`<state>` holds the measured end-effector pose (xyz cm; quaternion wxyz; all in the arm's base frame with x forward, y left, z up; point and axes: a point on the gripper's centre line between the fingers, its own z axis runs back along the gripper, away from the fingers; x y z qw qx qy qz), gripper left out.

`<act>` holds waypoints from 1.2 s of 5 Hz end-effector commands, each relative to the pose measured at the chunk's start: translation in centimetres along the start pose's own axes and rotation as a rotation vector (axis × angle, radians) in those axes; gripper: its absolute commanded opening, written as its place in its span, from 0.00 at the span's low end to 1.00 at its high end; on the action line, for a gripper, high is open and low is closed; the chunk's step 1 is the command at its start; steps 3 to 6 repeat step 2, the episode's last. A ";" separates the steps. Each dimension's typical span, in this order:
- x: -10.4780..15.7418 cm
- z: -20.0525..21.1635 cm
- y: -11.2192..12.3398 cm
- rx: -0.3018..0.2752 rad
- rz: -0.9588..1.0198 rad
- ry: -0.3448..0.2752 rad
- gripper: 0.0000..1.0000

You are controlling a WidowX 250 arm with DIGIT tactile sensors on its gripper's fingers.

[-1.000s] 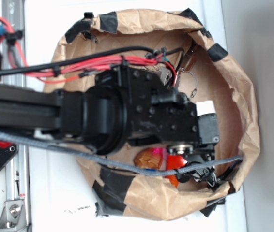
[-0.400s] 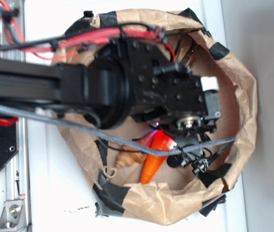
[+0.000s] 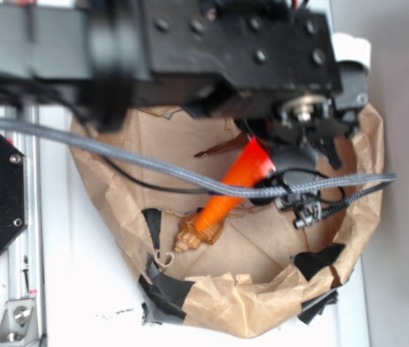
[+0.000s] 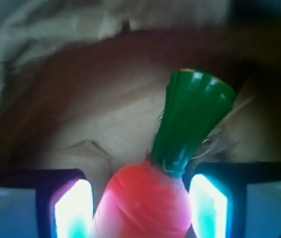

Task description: Grab the carrot.

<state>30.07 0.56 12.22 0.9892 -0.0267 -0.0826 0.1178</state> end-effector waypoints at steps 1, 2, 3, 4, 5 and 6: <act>-0.4 5.7 -0.5 -0.018 -0.232 -0.170 0.00; -0.8 5.4 -0.4 -0.022 -0.235 -0.161 0.00; -0.8 5.4 -0.4 -0.022 -0.235 -0.161 0.00; -0.8 5.4 -0.4 -0.022 -0.235 -0.161 0.00; -0.8 5.4 -0.4 -0.022 -0.235 -0.161 0.00; -0.8 5.4 -0.4 -0.022 -0.235 -0.161 0.00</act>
